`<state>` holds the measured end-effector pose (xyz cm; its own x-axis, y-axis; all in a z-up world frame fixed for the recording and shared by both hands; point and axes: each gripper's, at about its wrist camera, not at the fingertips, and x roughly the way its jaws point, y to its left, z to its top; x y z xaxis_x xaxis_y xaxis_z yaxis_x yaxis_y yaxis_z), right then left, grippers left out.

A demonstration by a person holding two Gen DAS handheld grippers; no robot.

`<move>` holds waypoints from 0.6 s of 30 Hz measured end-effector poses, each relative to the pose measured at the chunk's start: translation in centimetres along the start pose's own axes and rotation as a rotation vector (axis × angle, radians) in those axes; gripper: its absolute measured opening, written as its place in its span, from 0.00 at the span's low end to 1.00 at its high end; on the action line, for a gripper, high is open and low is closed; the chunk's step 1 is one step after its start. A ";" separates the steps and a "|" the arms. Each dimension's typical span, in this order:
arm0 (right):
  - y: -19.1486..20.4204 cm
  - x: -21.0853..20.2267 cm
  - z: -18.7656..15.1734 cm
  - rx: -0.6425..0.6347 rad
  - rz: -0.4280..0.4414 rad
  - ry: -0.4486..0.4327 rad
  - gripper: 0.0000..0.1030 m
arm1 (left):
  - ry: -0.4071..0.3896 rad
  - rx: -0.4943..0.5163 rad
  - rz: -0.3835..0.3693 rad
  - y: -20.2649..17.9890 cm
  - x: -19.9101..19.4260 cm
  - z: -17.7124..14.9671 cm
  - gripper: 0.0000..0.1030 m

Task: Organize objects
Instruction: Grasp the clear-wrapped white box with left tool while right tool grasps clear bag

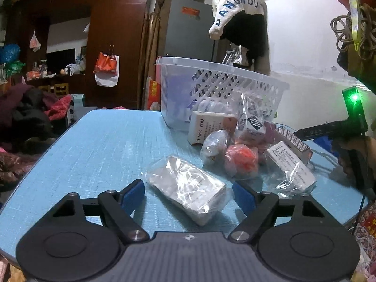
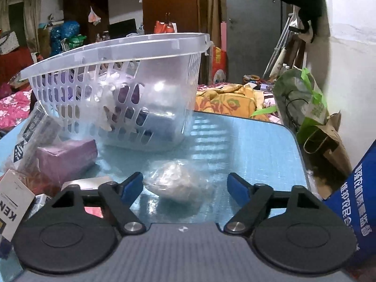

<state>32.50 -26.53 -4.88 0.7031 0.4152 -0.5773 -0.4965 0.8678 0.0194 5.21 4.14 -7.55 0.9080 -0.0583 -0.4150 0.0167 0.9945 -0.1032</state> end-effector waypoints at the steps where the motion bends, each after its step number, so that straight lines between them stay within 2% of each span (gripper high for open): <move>1: 0.0 0.1 0.0 -0.001 0.004 0.003 0.69 | -0.005 0.012 0.012 -0.1 0.0 -0.1 0.78; 2: 0.1 0.1 0.0 -0.005 0.006 0.006 0.66 | -0.008 0.026 0.030 -0.3 0.0 -0.2 0.74; 3: 0.1 0.1 0.0 -0.010 0.005 0.006 0.65 | -0.013 0.040 0.047 -0.4 -0.1 -0.3 0.61; 4: 0.2 0.0 -0.1 -0.015 0.004 0.003 0.59 | -0.018 0.045 0.055 -0.4 -0.2 -0.3 0.53; 6: 0.2 -0.3 -0.1 -0.013 0.005 -0.016 0.53 | -0.021 0.034 0.039 -0.1 -0.5 -0.3 0.49; 9: 0.1 -0.7 -0.2 -0.009 0.006 -0.037 0.51 | -0.039 0.007 0.025 0.5 -0.9 -0.5 0.47; 18: 0.7 -1.1 -0.1 -0.037 -0.003 -0.067 0.49 | -0.105 0.009 0.002 0.7 -1.9 -0.4 0.44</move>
<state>31.29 -26.45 -4.32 0.7369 0.4307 -0.5209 -0.5116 0.8591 -0.0135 3.28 4.89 -7.20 0.9467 -0.0472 -0.3186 0.0181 0.9954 -0.0937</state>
